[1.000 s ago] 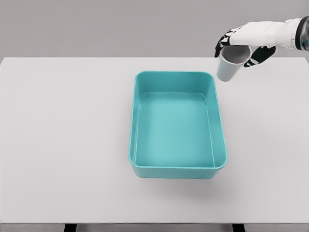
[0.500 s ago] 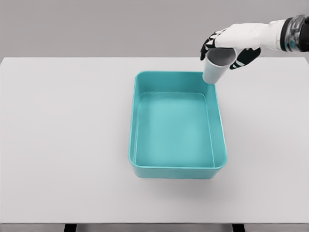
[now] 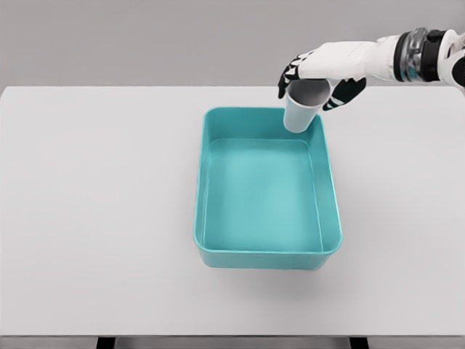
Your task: Put the paper cup into the basket with your right arm
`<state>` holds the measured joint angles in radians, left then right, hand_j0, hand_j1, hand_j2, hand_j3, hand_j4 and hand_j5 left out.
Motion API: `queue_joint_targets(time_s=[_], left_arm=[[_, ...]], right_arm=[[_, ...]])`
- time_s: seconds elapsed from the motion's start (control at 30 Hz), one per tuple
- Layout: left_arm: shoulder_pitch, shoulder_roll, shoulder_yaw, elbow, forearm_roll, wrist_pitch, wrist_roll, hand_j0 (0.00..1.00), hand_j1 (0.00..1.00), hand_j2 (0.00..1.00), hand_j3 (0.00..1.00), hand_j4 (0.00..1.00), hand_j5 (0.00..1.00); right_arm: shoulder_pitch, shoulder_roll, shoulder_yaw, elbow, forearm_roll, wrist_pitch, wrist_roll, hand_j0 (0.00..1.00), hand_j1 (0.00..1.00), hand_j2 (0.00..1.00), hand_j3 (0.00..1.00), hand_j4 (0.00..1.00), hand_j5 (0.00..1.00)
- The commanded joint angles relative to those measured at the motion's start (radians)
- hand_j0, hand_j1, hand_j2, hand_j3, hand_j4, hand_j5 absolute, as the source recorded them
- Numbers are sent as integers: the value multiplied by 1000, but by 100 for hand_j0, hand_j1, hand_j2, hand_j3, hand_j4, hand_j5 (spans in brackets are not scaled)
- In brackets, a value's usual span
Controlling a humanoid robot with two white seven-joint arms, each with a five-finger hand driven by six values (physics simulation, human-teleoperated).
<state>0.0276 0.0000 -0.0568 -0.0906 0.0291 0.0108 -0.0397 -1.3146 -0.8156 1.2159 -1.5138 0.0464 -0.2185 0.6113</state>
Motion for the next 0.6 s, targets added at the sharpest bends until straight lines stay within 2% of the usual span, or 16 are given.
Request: queue_joint_targets(time_s=[0.0, 0.37, 0.57], left_arm=[[0, 0, 0, 0, 0, 0, 0, 100, 100, 100, 100, 100, 100], [0, 0, 0, 0, 0, 0, 0, 100, 100, 100, 100, 100, 100], [0, 0, 0, 0, 0, 0, 0, 100, 100, 100, 100, 100, 100]], right_arm=[[0, 9, 2, 1, -2, 1, 0, 71, 71, 71, 71, 71, 71], [20, 72, 8, 3, -2, 27, 0, 71, 71, 71, 71, 71, 71], [44, 73, 13, 1, -2, 28, 0, 71, 71, 71, 71, 71, 71]])
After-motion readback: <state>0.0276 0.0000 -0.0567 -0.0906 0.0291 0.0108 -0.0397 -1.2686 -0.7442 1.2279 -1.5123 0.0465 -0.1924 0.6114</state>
